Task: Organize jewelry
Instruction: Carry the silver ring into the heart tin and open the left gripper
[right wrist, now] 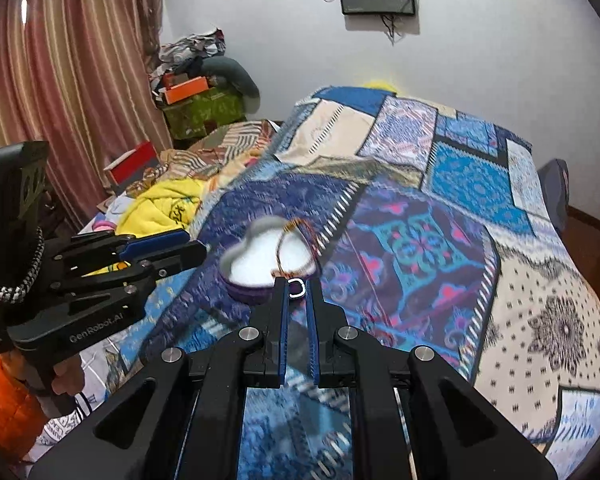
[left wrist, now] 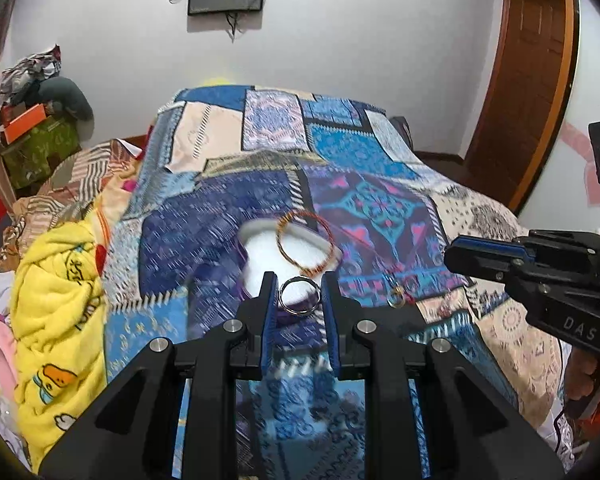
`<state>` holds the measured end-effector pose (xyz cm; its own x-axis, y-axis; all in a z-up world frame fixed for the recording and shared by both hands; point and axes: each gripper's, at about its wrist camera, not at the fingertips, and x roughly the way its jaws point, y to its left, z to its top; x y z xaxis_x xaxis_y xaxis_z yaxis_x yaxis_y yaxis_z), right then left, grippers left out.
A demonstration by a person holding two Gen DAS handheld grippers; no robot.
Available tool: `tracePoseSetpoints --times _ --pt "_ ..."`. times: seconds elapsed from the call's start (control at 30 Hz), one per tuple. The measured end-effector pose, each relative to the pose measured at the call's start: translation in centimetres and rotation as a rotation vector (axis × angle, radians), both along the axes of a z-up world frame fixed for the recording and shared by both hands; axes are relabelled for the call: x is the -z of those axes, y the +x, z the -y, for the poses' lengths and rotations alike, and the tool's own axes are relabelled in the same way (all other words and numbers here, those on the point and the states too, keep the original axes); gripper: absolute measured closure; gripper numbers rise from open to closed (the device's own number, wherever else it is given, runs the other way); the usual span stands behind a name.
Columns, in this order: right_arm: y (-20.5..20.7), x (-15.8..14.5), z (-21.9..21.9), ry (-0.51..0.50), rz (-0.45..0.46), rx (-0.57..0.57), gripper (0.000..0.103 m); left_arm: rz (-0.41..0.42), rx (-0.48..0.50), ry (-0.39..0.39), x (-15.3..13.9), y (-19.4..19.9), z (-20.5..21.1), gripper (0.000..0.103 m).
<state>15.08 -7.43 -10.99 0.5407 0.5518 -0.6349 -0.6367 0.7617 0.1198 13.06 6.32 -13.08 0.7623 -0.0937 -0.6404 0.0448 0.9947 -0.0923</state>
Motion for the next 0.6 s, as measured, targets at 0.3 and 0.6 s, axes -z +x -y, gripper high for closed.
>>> tracePoseSetpoints --times 0.3,0.6 --pt "2.4 -1.5 -2.9 0.033 0.04 -0.041 0.095 0.026 -0.021 0.0 -0.2 1.5 -2.0 0.082" --pt "4.7 0.6 -5.8 0.005 -0.015 -0.093 0.095 -0.027 0.004 -0.024 2.3 3.8 -2.5 0.082"
